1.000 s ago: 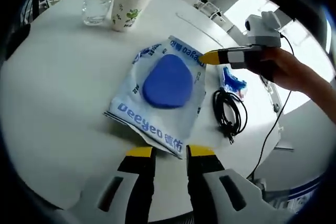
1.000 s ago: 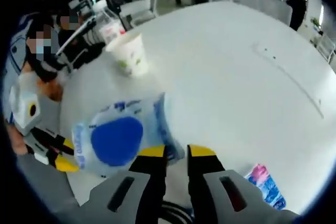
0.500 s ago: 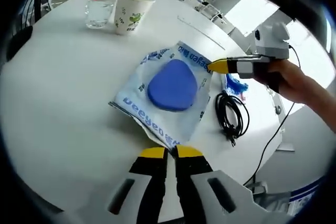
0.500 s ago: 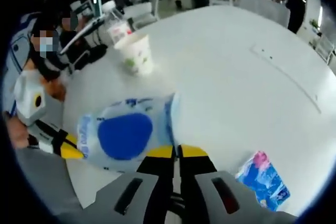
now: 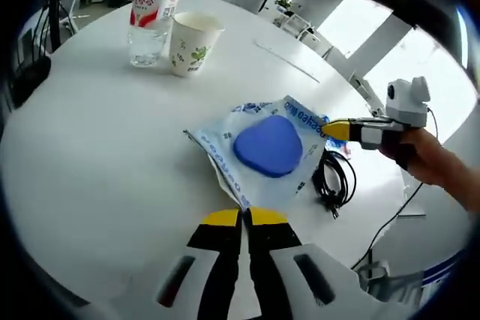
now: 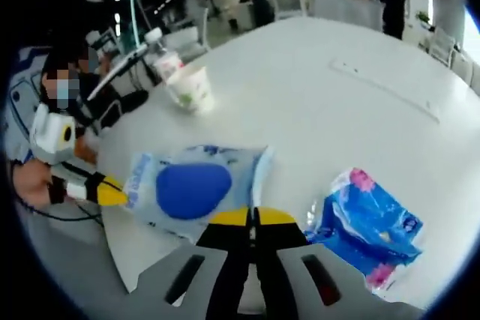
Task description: Arrange the tabletop items into an orderly group along one side of the table until the central work area is clear of visible clutter.
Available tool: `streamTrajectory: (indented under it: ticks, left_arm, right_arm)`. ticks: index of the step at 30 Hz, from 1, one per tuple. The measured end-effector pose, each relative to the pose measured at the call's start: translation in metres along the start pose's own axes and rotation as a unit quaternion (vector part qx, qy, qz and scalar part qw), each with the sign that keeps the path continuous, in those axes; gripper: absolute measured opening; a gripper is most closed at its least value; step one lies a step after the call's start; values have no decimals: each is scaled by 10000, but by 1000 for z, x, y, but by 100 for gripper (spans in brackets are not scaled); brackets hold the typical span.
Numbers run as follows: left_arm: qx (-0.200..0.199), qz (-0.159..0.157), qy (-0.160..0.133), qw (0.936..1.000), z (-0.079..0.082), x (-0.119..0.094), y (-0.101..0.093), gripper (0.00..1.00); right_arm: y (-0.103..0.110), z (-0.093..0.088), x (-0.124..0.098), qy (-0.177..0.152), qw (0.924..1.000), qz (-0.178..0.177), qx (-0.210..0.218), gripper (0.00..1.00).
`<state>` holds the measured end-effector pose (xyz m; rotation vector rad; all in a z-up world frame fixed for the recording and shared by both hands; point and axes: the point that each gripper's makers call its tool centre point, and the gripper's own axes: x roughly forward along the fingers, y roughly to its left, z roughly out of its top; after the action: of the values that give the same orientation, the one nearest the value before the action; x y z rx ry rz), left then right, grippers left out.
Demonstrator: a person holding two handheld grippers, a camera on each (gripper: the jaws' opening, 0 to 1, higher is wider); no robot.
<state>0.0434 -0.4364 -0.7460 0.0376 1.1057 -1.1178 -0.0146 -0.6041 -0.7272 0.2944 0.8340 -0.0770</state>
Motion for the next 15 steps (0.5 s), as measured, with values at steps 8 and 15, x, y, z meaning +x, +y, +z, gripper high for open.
streamTrajectory:
  ticks: [8,15]
  left_arm:
    - [166,7,-118,9998,18,-2,1,0]
    - [313,-40,-164,9994,33,2,2,0]
  right_arm:
    - [-3,-11,-13,-231,9990,-150,346,0]
    - [-4,-10,-24,-556,9966,-321,507,0]
